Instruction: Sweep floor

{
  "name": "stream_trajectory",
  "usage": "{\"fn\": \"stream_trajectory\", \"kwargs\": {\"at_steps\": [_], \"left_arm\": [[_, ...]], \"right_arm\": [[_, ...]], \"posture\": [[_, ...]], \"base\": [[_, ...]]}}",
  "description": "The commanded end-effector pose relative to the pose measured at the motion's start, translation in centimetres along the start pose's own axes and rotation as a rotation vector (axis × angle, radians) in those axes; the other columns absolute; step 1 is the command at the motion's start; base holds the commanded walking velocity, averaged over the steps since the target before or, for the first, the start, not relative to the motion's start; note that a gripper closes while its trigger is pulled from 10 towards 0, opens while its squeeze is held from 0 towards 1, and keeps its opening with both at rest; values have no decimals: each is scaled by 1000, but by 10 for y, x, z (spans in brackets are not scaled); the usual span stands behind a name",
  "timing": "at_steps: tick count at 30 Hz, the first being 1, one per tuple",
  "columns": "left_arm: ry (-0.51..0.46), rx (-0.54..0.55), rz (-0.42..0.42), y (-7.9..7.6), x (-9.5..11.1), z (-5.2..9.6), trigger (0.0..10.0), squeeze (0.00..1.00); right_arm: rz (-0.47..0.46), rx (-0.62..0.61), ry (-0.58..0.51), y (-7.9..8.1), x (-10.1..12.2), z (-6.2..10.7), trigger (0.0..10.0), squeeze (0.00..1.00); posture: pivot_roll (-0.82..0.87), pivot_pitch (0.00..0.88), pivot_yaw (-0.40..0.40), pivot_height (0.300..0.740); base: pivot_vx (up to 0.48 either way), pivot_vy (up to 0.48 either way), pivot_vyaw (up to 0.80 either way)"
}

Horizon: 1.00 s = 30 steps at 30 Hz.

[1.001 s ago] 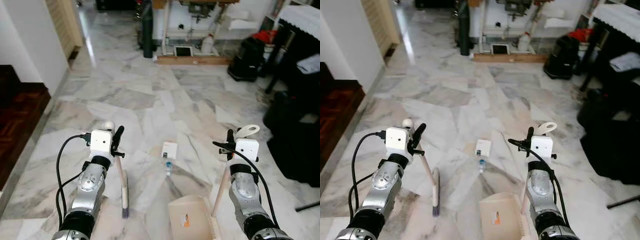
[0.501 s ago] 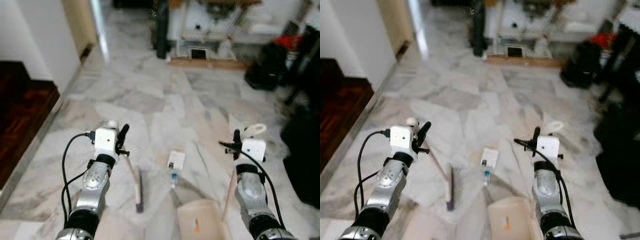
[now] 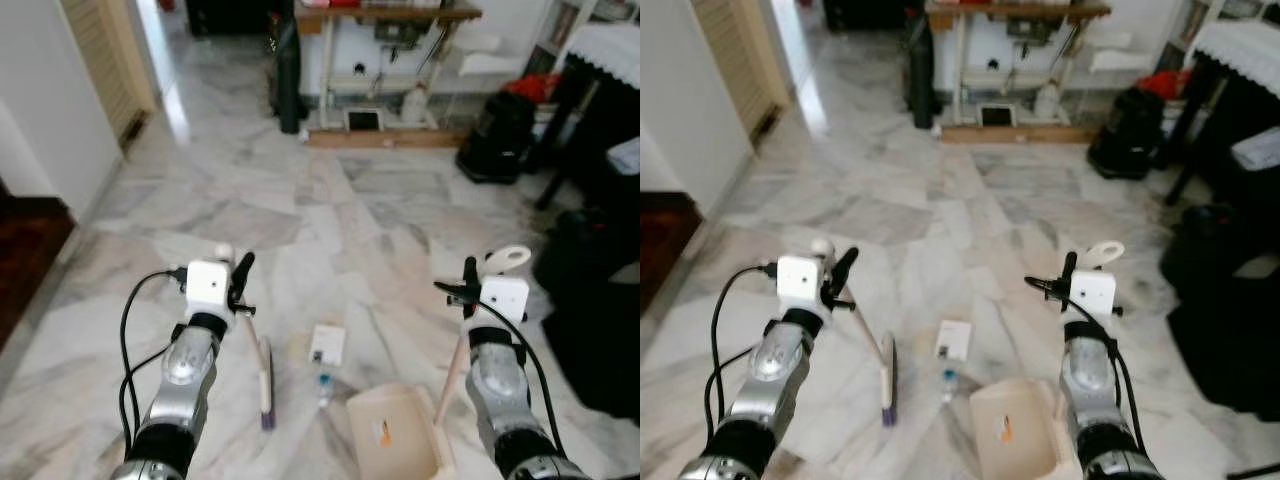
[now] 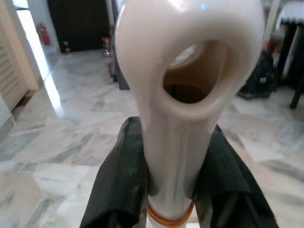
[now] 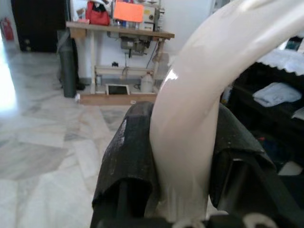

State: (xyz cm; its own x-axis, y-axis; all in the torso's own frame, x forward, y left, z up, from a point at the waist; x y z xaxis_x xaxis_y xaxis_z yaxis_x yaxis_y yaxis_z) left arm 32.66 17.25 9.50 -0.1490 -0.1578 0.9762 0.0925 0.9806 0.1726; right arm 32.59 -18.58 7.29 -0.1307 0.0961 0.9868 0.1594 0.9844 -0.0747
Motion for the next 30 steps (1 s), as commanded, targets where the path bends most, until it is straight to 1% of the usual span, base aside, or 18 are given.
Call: {"fn": "stream_trajectory", "kwargs": {"at_steps": [1,4,16,21,23,25,28,30], "left_arm": [[-64,-11,-12,-4,14,-7,10000,0],[-64,-11,-10,-5,15,-8,10000,0],[-63,-11,-16,-4,14,-8,10000,0],[-66,-9,-16,-4,15,-8,10000,0],[-67,-8,-16,-3,15,-8,10000,0],[-69,-5,-17,-3,16,-8,10000,0],[-77,11,-24,-1,17,-8,10000,0],[-81,11,-25,0,18,-8,10000,0]], "right_arm": [[-18,-42,-26,-11,6,-4,10000,0],[-13,-40,-31,-11,7,-4,10000,0],[-10,-36,-35,-10,7,-4,10000,0],[20,-8,-41,-7,8,-4,10000,0],[40,4,-42,-5,7,-4,10000,0],[32,4,-39,-5,7,-4,10000,0],[5,-3,-22,-5,5,-3,10000,0],[8,-2,-26,-5,5,-3,10000,0]], "posture": [[8,0,-24,740],[10,0,-26,740],[10,0,-22,740],[9,0,-22,740],[9,0,-22,740],[9,0,-22,740],[9,0,-22,740],[14,0,-25,740]], "base": [[349,0,-800],[349,0,-704],[342,0,0],[334,0,0],[328,0,788],[319,0,788],[0,0,0],[0,0,0]]}}
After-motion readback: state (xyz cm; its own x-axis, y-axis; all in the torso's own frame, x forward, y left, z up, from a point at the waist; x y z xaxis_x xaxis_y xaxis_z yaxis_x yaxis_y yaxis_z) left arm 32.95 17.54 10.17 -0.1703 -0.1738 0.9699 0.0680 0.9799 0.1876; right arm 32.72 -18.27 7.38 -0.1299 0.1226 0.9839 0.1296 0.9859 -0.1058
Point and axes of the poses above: a point about 5 cm out from each wrist's last joint towards the gripper, its own z axis pointing back from the gripper into the wrist, its own x axis along the axis of the wrist's last joint, y = z × x, the point moved 1 cm from there along -z, pointing out of the wrist towards the gripper, and after that the axes turned 3 degrees about -z, right-handed, at the moved point
